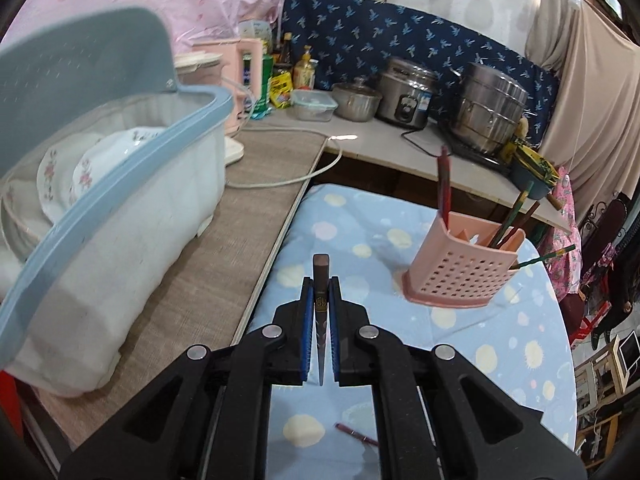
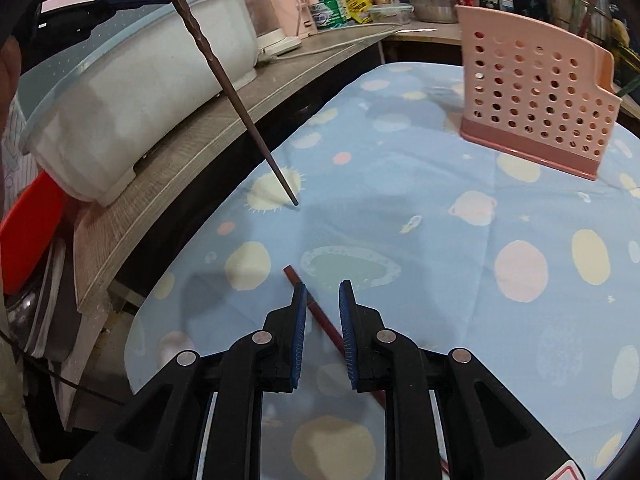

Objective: Organize utensils
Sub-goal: 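Lower the gold-banded chopstick into the pink holder with the left tool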

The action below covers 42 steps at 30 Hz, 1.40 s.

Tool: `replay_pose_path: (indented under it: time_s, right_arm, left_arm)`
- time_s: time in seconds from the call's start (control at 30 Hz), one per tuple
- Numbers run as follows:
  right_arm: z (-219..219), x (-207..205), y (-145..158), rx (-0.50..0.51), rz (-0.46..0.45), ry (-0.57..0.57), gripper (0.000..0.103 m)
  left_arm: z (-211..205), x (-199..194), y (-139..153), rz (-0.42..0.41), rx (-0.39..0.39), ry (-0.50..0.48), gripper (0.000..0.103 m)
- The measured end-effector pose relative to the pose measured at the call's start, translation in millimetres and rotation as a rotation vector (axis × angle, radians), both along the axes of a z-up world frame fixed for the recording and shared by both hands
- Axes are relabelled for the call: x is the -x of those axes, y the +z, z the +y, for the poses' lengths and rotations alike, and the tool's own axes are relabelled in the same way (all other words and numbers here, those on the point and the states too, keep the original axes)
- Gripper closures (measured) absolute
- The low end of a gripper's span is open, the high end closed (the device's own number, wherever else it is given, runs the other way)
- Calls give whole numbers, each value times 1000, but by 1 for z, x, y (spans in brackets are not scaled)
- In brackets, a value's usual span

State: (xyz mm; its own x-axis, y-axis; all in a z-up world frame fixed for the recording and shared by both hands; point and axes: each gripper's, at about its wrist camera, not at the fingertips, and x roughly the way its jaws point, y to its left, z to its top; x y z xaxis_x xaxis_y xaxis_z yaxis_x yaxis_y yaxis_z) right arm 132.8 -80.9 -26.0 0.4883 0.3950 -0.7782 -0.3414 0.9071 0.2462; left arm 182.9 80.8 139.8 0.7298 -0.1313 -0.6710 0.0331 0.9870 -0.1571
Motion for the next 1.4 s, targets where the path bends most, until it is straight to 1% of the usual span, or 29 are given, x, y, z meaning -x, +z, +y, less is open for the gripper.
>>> replay_pose_path:
  time_s: [0.1,0.3,0.47,0.57,0.73,0.8,0.87,0.93,1.1,1.4]
  right_arm:
    - [12,-3,-8,14,18,29,85]
    - [30,-14,-18,49,35,70,85]
    - [38,-20,-24,94,22,90,85]
    - [40,-25,-31,115,34,91,86]
    - [40,-27,-31,156,9,96,93]
    - [35,-29,-31,158,10,72,95]
    - [26,-32,-29,150,16,38,96]
    - [15,-33,-24,130,16,0,96]
    - [-10,-31,3,98,-38,-86,96]
    - [-77,-22,77,-4,-185,-264,96]
  left_arm:
    - [13,9,-5,17,-3,30,96]
    - [34,24,-6,36,20,61,95]
    - [39,30,-7,44,23,62,95]
    - [38,32,-5,49,31,59,96]
    - [39,43,-5,62,33,50,96]
    - [38,48,-6,68,35,46,96]
    - [38,54,-6,74,37,40,96]
    - [35,58,-6,76,35,33,96]
    - [26,60,-5,75,32,11,96]
    - [4,55,9,33,27,-42,96]
